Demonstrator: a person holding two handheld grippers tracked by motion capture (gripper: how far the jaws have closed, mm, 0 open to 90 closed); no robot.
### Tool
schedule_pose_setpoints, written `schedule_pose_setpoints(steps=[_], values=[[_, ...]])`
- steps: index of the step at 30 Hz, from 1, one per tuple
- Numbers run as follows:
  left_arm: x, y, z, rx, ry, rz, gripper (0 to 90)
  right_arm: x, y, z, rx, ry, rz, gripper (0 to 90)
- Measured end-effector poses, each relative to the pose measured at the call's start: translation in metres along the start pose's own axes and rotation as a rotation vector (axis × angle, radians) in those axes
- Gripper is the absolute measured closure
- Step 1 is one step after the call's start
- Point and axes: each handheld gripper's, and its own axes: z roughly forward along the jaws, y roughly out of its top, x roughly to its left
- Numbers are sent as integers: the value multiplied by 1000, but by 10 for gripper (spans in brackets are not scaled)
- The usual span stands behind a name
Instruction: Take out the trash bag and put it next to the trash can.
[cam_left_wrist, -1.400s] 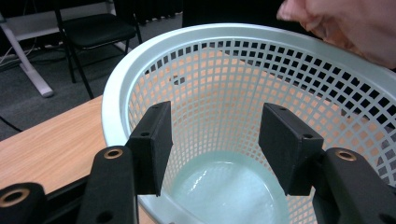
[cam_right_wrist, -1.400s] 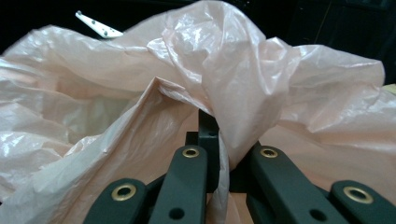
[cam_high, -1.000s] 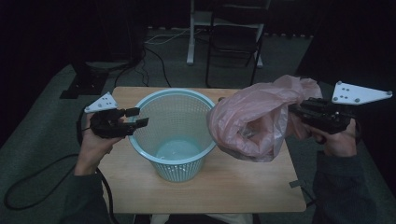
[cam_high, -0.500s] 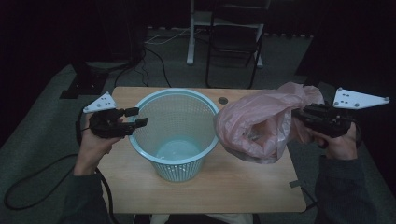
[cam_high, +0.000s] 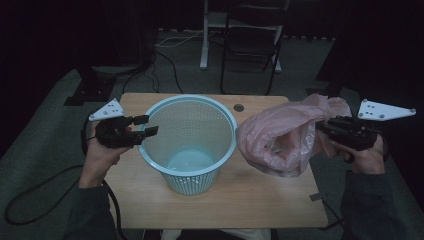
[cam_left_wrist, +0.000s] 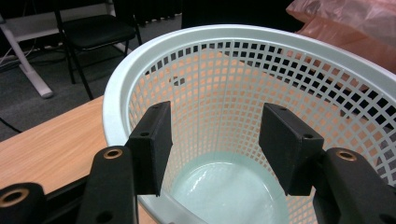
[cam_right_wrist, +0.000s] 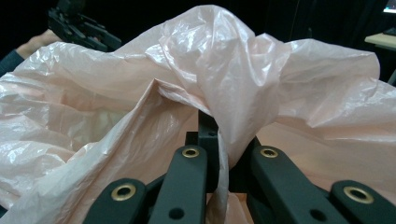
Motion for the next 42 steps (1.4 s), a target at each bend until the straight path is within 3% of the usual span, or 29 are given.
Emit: schedule_pose_setpoints(steps=[11,21,40,42], values=[[0,0,0,-5,-5,-2,444,-9,-16,-6,7,-4,20,875],[0,0,-1,-7,-5,-1,444,-12,-38,-1,35,0,53,875],[-1,1,-2,-13,-9,-1,444,-14,-61,24,82,19,77,875],[-1,1,-1,-11,-9,1,444,-14,-65,33,100,21,79,875]])
